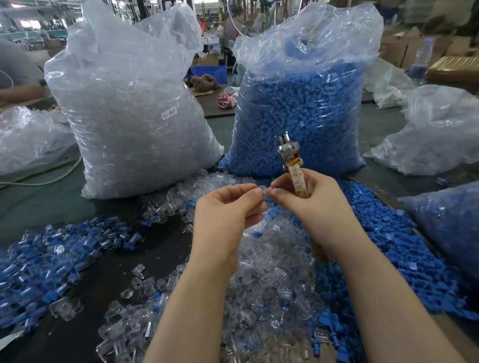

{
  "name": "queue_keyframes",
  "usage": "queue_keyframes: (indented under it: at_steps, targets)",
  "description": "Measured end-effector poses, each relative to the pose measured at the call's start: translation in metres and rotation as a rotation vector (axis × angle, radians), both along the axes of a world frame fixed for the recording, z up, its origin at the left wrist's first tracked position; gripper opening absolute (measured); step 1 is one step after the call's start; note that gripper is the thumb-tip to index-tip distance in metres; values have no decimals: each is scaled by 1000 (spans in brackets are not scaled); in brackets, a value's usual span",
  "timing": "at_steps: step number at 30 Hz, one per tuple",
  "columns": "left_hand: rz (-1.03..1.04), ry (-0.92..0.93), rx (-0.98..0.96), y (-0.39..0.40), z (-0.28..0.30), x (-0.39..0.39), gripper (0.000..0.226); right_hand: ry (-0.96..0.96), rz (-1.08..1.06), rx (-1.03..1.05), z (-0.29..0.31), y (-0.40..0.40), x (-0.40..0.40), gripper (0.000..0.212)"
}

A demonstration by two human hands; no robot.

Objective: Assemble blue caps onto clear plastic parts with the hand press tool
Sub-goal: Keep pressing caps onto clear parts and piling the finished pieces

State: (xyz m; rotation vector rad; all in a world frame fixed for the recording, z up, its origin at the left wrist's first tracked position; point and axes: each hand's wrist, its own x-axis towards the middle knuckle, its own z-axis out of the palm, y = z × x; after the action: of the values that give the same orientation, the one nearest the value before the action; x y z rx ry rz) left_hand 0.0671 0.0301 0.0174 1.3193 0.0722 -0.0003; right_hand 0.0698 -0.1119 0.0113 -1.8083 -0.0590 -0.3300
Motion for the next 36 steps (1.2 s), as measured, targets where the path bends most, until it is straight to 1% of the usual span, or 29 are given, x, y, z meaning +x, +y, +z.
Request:
queue_keyframes:
  at_steps: [3,8,13,18,23,28,31,33,36]
  targets:
    - [15,5,6,0,-1,0,4,-8,-20,49,1,0,0,7]
    - [19,4,12,-2,-1,0,3,-19,-28,60,0,0,0,6]
    - [-14,19,-9,-7,0,-2,3,-39,66,65,2,-1,-3,7]
    - [17,21,-47,-8,0,-2,3,-34,72,-72,0,0,-2,6]
    - [35,-10,-21,-9,0,-2,2,-57,2,-165,-2,3,0,8]
    - [38,20,-43,-10,0,-3,2,-111,-56,-252,-3,3,1,6]
    - [70,57,-83,-7,-1,-1,1,-112,-45,-162,-4,1,1,9]
    - [95,75,-83,-5,-2,0,2,-105,-36,-70,-2,1,1,13]
    - [99,78,-84,-6,-2,0,3,-126,-20,8,1,1,-1,16]
